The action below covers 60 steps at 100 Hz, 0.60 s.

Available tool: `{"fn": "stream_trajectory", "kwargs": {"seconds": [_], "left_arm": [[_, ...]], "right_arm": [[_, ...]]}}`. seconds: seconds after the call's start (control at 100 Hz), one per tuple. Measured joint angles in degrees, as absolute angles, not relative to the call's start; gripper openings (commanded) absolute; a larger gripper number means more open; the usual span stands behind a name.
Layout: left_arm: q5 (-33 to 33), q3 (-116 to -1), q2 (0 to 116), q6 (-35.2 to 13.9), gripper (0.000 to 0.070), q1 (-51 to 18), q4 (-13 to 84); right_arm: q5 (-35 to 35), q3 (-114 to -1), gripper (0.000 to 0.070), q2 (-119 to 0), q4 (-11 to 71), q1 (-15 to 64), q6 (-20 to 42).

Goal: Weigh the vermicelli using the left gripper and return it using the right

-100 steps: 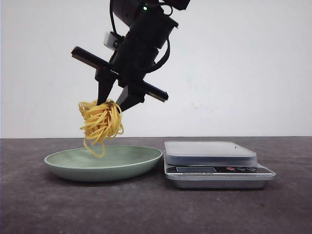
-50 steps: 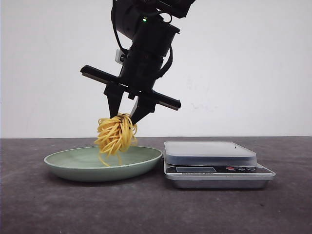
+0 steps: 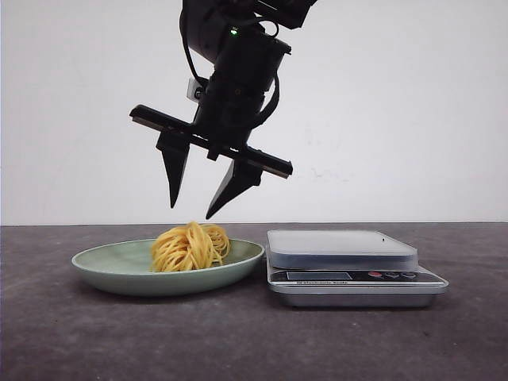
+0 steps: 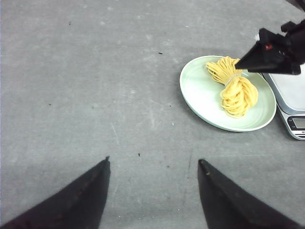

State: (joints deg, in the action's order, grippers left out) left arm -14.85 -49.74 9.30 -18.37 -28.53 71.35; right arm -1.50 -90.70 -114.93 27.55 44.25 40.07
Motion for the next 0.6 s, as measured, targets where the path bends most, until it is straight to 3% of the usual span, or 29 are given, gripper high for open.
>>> {"fn": "stream_trajectory", "kwargs": {"seconds": [0.19, 0.44, 0.6], "left_arm": [[-14.9, -49.7, 9.3, -18.0, 0.0337, -28.5, 71.4], [-14.9, -49.7, 9.3, -18.0, 0.0337, -28.5, 71.3], [-14.9, -49.7, 9.3, -18.0, 0.0337, -28.5, 71.2]], "right_arm": [[-0.7, -90.8, 0.027, -113.1, 29.7, 43.4, 35.6], [10.6, -90.8, 0.027, -100.7, 38.8, 42.3, 22.8], [13.7, -90.8, 0.027, -91.3, 44.5, 42.8, 16.3]]}}
